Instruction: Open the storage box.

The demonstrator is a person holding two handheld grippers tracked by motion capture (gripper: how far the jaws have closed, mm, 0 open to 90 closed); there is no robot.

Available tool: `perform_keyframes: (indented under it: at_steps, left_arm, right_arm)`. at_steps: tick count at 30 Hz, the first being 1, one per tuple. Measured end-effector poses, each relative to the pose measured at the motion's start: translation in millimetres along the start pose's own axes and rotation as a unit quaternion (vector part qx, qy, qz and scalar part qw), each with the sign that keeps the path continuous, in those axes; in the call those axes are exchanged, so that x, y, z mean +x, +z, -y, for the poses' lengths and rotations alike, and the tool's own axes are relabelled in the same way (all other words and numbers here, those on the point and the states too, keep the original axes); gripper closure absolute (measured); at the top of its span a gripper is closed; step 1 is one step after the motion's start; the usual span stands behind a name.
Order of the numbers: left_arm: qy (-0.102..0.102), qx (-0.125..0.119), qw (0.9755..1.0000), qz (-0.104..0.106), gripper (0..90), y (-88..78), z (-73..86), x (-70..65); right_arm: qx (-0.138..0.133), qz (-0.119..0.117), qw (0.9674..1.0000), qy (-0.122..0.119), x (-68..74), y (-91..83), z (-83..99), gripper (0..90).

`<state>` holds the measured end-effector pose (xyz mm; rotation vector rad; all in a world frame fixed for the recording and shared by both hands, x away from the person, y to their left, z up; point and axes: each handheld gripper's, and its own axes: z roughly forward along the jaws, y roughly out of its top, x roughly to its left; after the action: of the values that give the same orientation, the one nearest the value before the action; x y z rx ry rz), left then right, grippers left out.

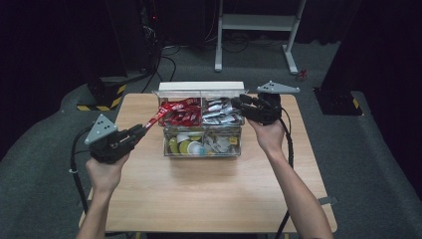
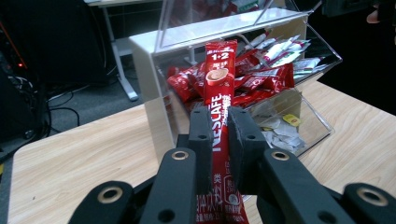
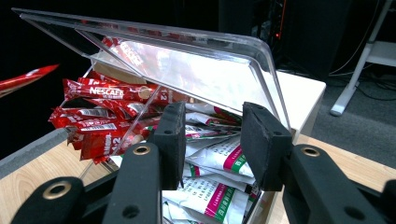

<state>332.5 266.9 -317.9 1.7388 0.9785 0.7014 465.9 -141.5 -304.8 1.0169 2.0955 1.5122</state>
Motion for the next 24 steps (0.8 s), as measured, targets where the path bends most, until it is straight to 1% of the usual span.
perform_keyframes:
  at_steps: [3,4,12,18,22,24]
  left_arm:
    - [-0.004,-0.004,1.0,-0.003,80.7,-4.5,2.6,2.4]
    - [-0.01,-0.007,0.9999,-0.007,80.6,-7.9,5.5,5.4]
    - [-0.024,-0.011,0.9994,-0.021,80.7,-19.1,14.0,16.2]
    - [-0.029,-0.008,0.9992,-0.027,80.7,-21.9,20.6,23.7]
    - [-0.036,-0.002,0.9987,-0.036,80.6,-22.1,28.1,28.8]
    - [-0.044,-0.002,0.9983,-0.038,80.6,-21.3,31.6,31.2]
  right_arm:
    - [0.001,-0.001,1.0,-0.001,-0.3,-0.2,-0.1,60.4]
    - [0.001,-0.001,1.0,-0.002,-0.3,-0.2,-0.1,60.5]
    - [0.001,0.0,1.0,-0.001,-0.4,0.1,0.3,60.4]
    - [0.003,0.001,1.0,0.001,-1.6,1.2,1.4,60.3]
    - [0.002,0.001,1.0,0.004,-1.9,2.1,2.3,60.3]
    - [0.002,0.0,1.0,0.003,-2.1,1.9,2.3,60.3]
